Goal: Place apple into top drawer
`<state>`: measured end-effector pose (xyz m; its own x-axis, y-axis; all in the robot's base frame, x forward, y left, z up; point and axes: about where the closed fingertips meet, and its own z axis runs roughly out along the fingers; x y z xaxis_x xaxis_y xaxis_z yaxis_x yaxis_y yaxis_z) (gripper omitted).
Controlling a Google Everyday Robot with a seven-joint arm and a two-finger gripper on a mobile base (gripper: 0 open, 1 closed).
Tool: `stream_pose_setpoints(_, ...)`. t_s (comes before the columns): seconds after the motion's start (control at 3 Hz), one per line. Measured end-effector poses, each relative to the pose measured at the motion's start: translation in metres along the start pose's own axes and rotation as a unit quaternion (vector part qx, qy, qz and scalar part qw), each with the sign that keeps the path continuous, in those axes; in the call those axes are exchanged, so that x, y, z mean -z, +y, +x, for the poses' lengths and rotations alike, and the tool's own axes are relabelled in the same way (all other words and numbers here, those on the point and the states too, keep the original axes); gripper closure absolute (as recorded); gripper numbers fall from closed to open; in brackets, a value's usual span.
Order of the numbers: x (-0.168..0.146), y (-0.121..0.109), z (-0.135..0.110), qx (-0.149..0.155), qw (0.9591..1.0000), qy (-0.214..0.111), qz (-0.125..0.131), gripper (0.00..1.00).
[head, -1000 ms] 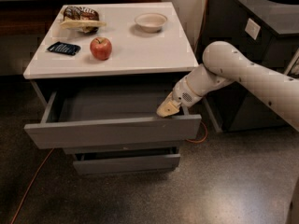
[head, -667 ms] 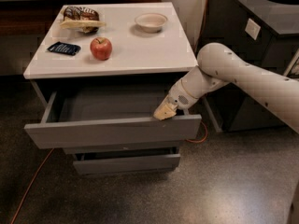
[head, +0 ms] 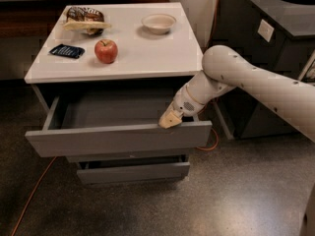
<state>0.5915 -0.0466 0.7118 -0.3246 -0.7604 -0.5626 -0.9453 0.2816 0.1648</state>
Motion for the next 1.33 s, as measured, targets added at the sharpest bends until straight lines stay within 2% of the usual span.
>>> stream_pose_setpoints(0.67,0.027,-0.025,-0.012,0.0,0.9997,-0.012,0.022,1.0)
stream_pose_setpoints(1.0,0.024,-0.049,-0.025,0.01,0.9989,0.004,0.045,1.0)
stream_pose_setpoints(1.33,0.008,-0.053,-0.029,0.024,0.9974,0.027,0.063,1.0)
